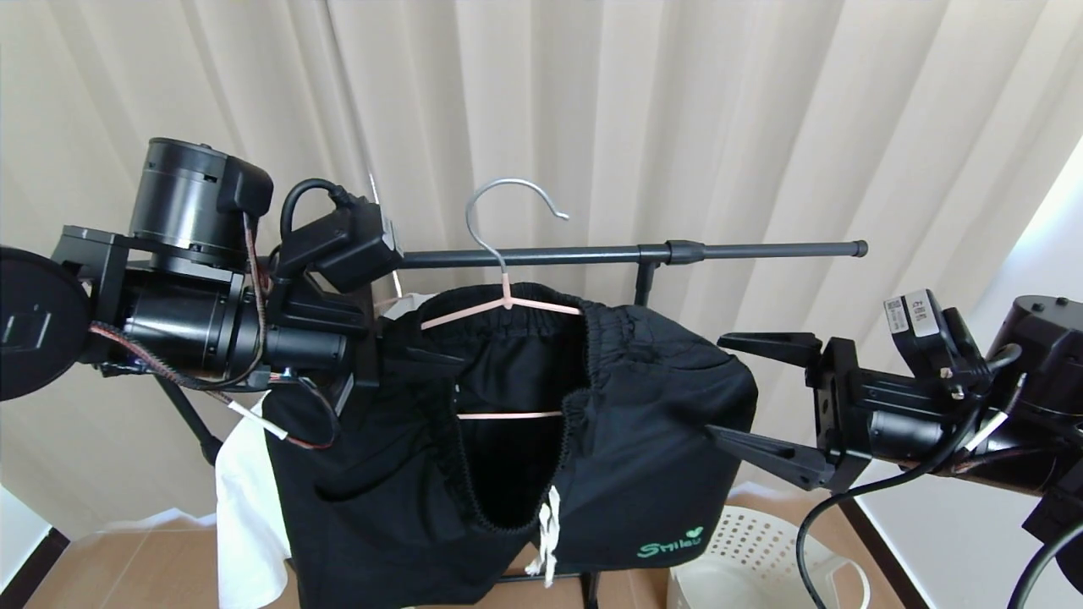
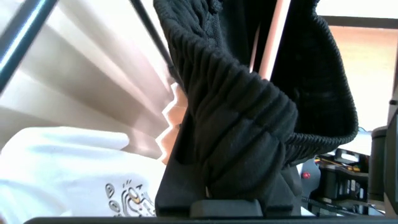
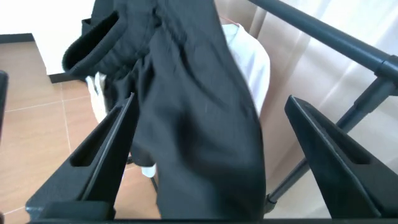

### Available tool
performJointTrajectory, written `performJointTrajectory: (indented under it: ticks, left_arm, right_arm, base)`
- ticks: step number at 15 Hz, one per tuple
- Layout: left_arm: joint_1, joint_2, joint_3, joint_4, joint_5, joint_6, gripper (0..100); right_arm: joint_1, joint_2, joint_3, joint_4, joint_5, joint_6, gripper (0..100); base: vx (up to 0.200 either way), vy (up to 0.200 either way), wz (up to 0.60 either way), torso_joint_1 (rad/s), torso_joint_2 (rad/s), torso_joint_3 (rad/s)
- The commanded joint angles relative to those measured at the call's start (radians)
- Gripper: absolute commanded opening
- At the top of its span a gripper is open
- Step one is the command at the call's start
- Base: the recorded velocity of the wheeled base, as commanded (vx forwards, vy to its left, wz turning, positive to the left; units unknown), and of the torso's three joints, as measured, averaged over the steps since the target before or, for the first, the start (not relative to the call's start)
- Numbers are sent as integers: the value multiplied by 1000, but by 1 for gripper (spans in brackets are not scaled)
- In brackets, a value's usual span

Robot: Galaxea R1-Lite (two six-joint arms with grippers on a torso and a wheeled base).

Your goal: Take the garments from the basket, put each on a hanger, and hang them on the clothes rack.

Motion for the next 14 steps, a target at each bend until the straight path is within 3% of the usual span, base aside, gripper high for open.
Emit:
performJointTrajectory:
  ticks: [1, 6, 14]
  left_arm:
    - [9, -27, 12, 0, 0, -5, 0]
    - [31, -70, 72, -76, -2, -54, 0]
    - [47, -97, 104, -101, 0, -77, 0]
  right_arm:
    - [-18, 11, 7, 1, 9, -4, 100]
    - [-17, 183, 8, 2, 8, -249, 100]
    - [-34, 281, -39, 2, -8, -257, 100]
  base:
    - [0, 0, 0, 0, 0, 0]
    - [0, 0, 0, 0, 0, 0]
    - [0, 0, 0, 0, 0, 0]
